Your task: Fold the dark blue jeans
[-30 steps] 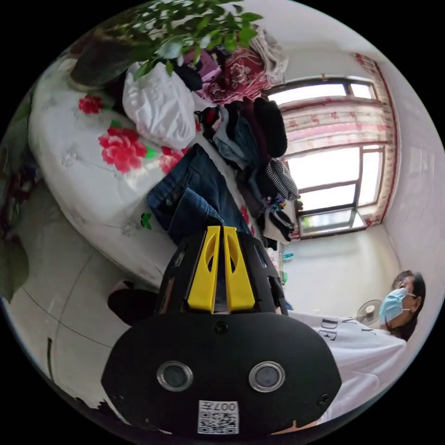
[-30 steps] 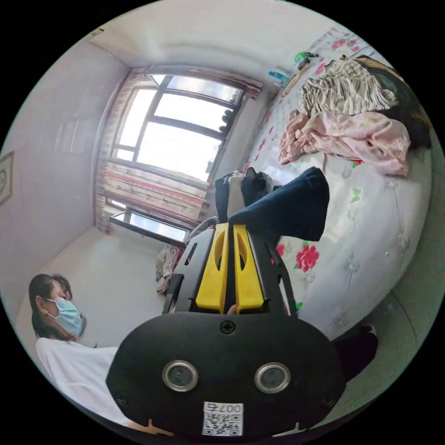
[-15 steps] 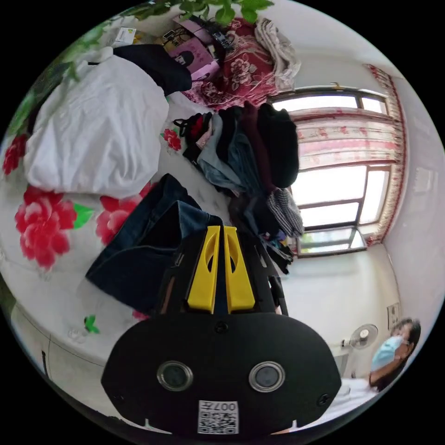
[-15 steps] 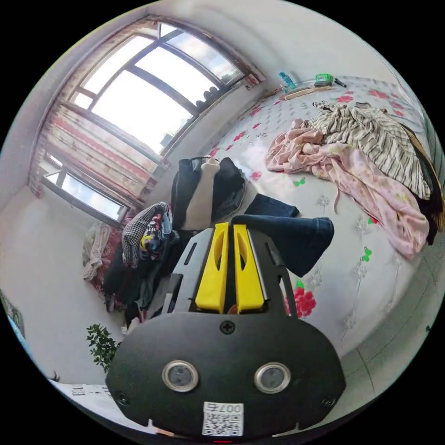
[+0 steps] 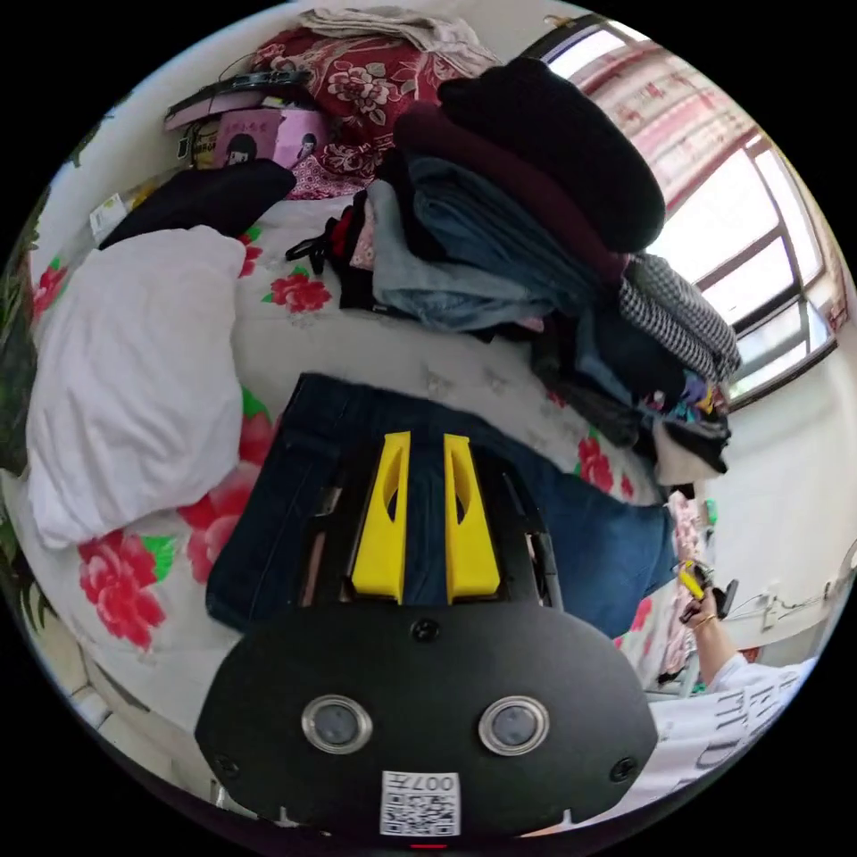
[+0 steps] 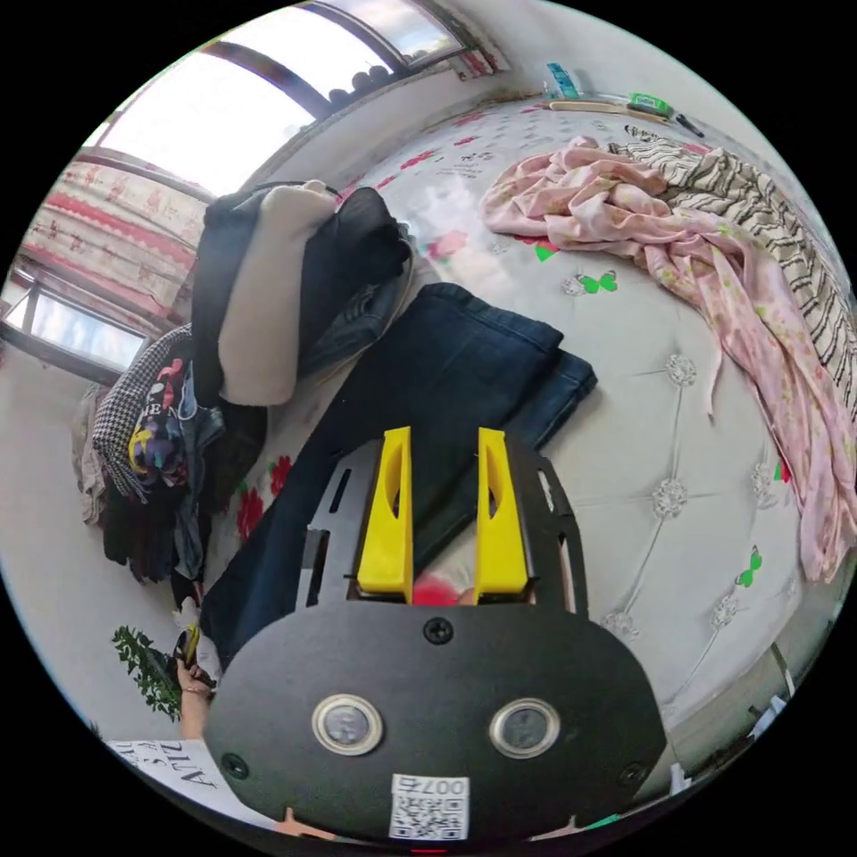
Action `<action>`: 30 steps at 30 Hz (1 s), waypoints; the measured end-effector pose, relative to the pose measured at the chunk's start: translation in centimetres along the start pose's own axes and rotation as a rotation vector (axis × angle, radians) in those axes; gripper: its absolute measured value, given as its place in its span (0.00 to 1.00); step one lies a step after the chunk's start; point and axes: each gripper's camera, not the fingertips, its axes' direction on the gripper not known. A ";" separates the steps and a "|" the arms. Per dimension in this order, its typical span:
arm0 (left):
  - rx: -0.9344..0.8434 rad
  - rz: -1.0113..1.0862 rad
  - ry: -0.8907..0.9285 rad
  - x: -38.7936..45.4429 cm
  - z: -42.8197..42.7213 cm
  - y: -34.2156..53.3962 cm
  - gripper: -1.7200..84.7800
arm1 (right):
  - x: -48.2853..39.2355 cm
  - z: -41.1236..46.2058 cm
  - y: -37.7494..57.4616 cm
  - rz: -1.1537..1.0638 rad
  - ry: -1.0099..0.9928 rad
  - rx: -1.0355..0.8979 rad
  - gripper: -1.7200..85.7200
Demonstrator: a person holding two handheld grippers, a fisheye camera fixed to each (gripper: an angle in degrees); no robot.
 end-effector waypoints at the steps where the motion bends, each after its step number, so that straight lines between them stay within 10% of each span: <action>1: 0.000 0.023 -0.041 0.7 -0.1 1.5 0.09 | 1.1 0.6 -0.1 0.011 0.023 -0.006 0.11; 14: -0.195 0.273 -0.359 8.9 8.0 4.4 0.02 | 3.9 5.6 -3.0 -0.072 0.174 -0.101 0.02; 21: -0.350 0.460 -0.161 14.9 9.9 6.7 0.02 | 14.8 -2.4 3.6 0.162 0.408 0.027 0.03; 30: -0.260 0.995 0.142 27.7 3.7 13.8 0.15 | 7.7 -4.4 15.9 -0.158 -0.105 0.015 0.07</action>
